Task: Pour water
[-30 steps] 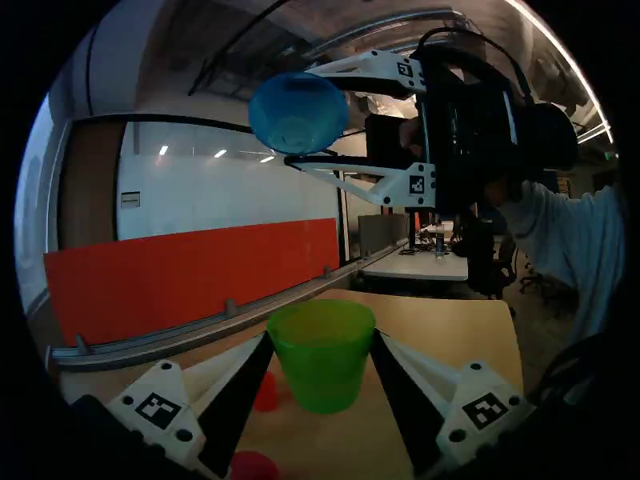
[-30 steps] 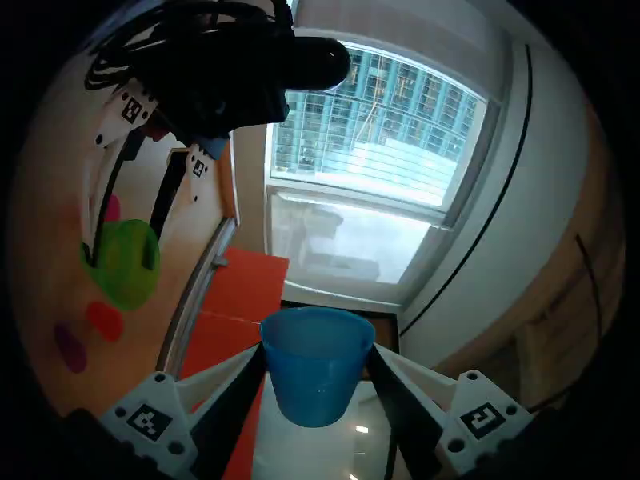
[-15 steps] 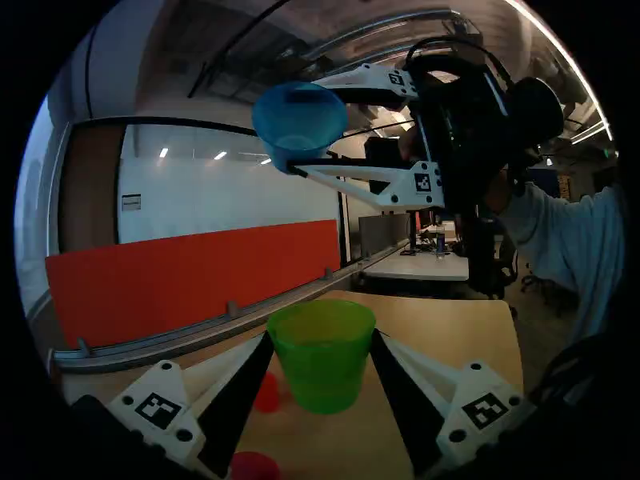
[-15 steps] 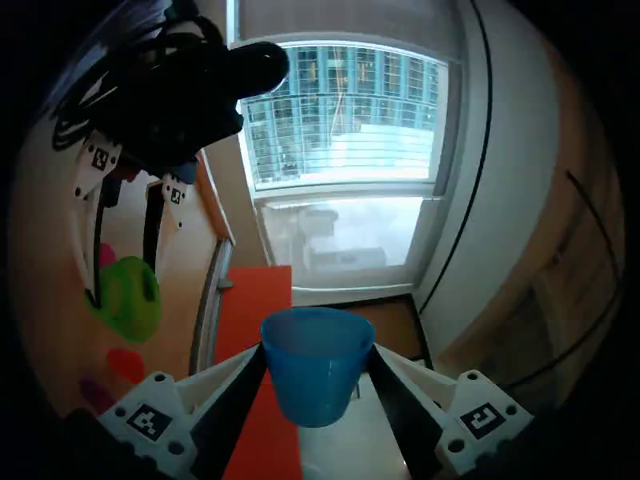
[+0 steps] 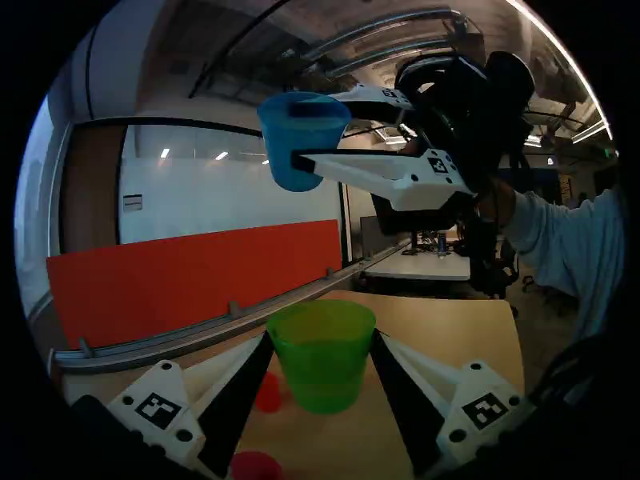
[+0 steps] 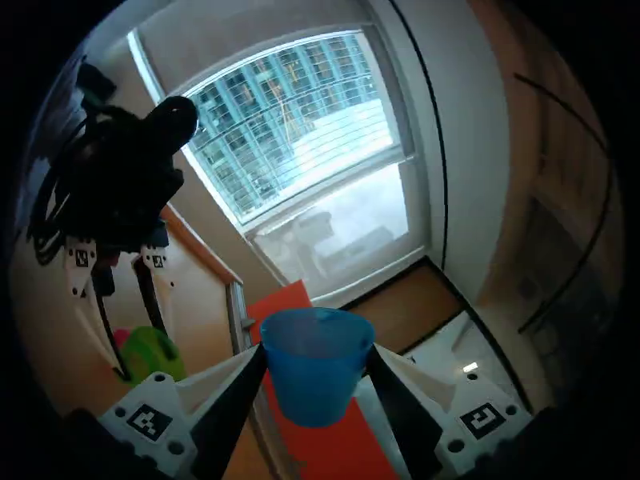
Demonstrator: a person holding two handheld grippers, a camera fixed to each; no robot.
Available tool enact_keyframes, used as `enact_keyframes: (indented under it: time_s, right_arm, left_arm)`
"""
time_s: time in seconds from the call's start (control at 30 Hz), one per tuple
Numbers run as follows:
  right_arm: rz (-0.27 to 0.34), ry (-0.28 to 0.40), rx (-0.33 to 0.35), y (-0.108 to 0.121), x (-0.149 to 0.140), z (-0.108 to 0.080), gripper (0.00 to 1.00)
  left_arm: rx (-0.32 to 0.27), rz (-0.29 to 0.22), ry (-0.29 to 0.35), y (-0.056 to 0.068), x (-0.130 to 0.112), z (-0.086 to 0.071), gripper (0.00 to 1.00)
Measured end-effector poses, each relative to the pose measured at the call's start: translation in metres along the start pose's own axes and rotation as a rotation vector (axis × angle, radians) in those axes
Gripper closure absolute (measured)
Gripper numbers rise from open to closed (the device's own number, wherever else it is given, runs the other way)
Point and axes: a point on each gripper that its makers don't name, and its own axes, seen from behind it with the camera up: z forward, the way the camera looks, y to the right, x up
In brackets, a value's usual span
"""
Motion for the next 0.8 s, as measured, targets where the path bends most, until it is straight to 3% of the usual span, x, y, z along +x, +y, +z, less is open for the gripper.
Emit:
enact_keyframes:
  time_s: [0.3,0.53,0.8]
  right_arm:
    - [0.260,0.031,0.032,-0.020,0.012,-0.004,0.11]
    - [0.485,0.058,0.062,-0.022,0.026,-0.007,0.11]
    - [0.689,0.078,0.102,-0.023,0.036,-0.009,0.12]
  left_arm:
    - [0.003,0.000,0.001,-0.001,0.000,-0.001,0.14]
    - [0.005,0.001,0.003,-0.002,0.001,-0.001,0.14]
    - [0.012,0.002,0.006,-0.003,0.002,-0.003,0.14]
